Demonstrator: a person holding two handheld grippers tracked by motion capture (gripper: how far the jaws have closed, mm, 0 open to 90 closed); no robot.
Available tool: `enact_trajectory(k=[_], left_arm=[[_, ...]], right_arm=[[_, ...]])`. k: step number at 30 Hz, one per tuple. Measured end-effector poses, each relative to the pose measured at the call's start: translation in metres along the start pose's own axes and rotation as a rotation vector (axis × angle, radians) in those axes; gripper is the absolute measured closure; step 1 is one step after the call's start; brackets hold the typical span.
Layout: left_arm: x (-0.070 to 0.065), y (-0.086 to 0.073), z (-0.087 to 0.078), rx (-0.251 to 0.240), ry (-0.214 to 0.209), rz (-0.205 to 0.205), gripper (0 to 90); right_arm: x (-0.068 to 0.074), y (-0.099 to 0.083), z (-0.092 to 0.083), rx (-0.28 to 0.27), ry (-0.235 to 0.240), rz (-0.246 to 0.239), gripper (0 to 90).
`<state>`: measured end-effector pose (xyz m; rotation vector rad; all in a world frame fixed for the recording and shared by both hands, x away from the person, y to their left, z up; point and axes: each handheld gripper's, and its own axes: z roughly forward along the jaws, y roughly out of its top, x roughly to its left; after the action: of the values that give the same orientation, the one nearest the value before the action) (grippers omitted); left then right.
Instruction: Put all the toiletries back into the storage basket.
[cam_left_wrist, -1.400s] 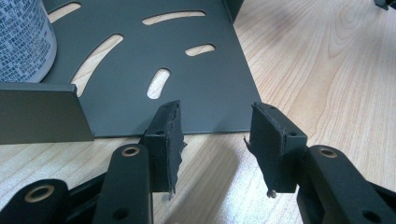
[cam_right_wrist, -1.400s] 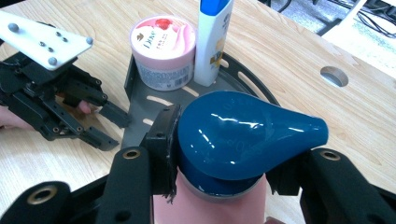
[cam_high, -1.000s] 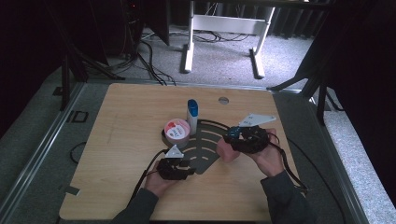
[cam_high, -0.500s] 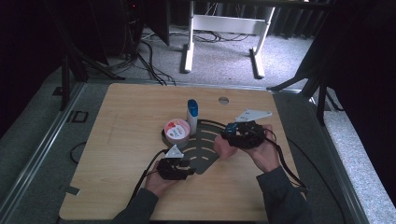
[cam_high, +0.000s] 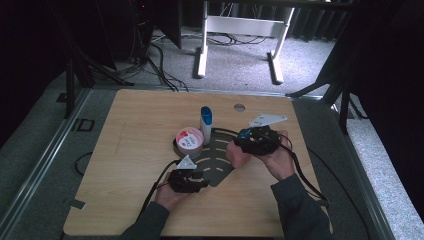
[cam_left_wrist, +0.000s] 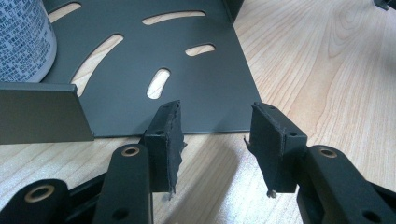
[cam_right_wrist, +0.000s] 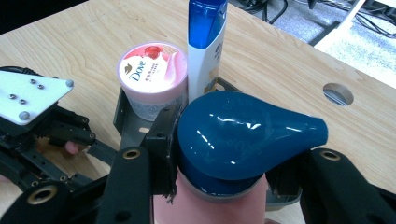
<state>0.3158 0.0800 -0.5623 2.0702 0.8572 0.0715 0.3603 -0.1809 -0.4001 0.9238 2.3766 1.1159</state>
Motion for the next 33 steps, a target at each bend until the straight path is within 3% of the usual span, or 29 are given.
enact_trajectory(k=[22, 33], left_arm=[[0.0, 0.0, 0.0, -0.002, 0.001, -0.001, 53.8], [0.0, 0.0, 0.0, -0.002, 0.001, -0.001, 53.8]], right_arm=[[-0.012, 0.005, 0.017, -0.007, -0.011, 0.027, 52.7], [-0.014, 0.01, 0.028, 0.011, -0.015, 0.018, 52.7]])
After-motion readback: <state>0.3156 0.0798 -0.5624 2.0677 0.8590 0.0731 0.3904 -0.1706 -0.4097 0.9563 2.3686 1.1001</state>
